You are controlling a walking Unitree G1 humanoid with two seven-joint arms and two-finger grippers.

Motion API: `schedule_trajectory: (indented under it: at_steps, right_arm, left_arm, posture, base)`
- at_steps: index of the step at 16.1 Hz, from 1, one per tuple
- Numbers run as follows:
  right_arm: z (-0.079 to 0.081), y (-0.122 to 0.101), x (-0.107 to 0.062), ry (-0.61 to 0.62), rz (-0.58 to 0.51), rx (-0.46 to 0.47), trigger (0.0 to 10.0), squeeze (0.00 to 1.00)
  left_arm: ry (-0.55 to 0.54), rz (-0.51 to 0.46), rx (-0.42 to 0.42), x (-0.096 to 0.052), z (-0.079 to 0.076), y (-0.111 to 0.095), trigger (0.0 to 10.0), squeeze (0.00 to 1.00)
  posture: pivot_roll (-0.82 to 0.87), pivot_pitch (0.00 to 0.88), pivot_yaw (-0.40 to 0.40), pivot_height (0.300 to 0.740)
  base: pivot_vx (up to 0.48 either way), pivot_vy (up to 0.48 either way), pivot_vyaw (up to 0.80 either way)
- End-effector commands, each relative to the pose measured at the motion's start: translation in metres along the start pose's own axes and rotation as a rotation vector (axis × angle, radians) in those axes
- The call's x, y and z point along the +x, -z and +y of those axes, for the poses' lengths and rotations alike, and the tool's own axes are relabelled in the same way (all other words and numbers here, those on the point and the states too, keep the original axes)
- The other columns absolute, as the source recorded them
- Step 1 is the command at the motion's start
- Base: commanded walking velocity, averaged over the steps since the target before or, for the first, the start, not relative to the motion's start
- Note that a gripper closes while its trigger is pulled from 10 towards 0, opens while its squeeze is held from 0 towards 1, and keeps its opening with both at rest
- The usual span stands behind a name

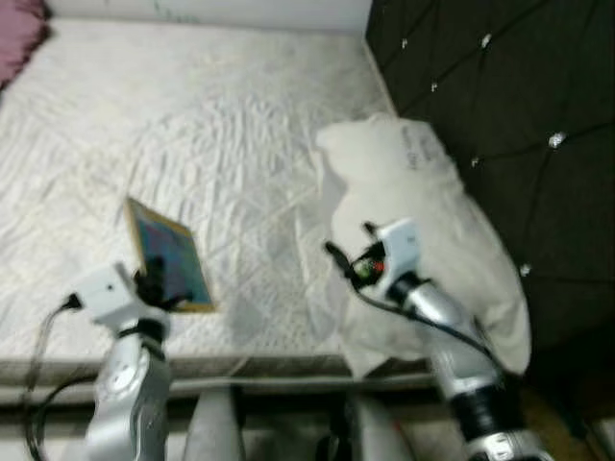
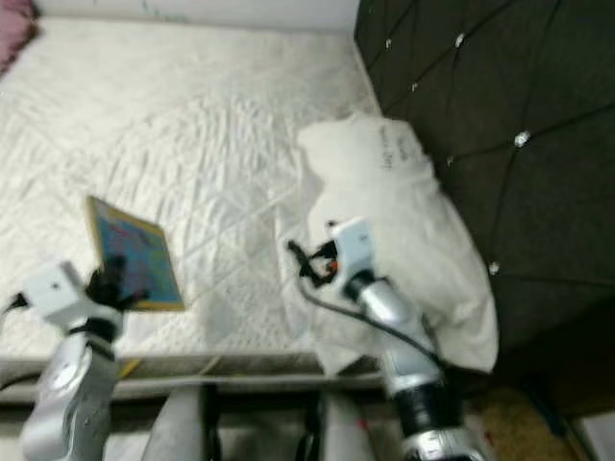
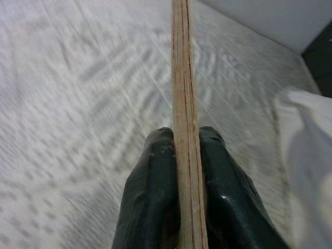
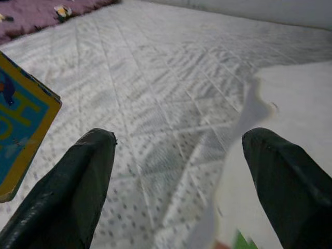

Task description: Clean up the room

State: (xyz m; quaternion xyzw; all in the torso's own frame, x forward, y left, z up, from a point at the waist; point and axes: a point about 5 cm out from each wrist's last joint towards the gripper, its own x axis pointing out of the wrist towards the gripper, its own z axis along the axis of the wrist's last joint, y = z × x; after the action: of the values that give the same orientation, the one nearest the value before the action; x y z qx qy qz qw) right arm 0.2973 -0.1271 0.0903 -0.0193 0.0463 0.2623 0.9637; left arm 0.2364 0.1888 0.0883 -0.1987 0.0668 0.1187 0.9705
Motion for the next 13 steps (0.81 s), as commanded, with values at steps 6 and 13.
schedule_trajectory:
  at_steps: [6,13]
  right_arm:
    - [-0.009,-0.006,-0.013,0.041,0.012,0.041,10.0,0.0]
    - [-0.01,-0.009,-0.014,0.035,0.021,0.062,10.0,0.0]
  left_arm:
    - [0.18,0.143,-0.158,0.034,-0.042,0.017,10.0,0.0]
    - [0.26,0.195,-0.255,0.06,-0.067,0.022,10.0,0.0]
  posture:
    - [-0.08,0.124,-0.081,0.622]
    - [-0.12,0.141,-0.08,0.587]
  base:
    - [0.0,0.0,0.0]
    - [0.0,0.0,0.0]
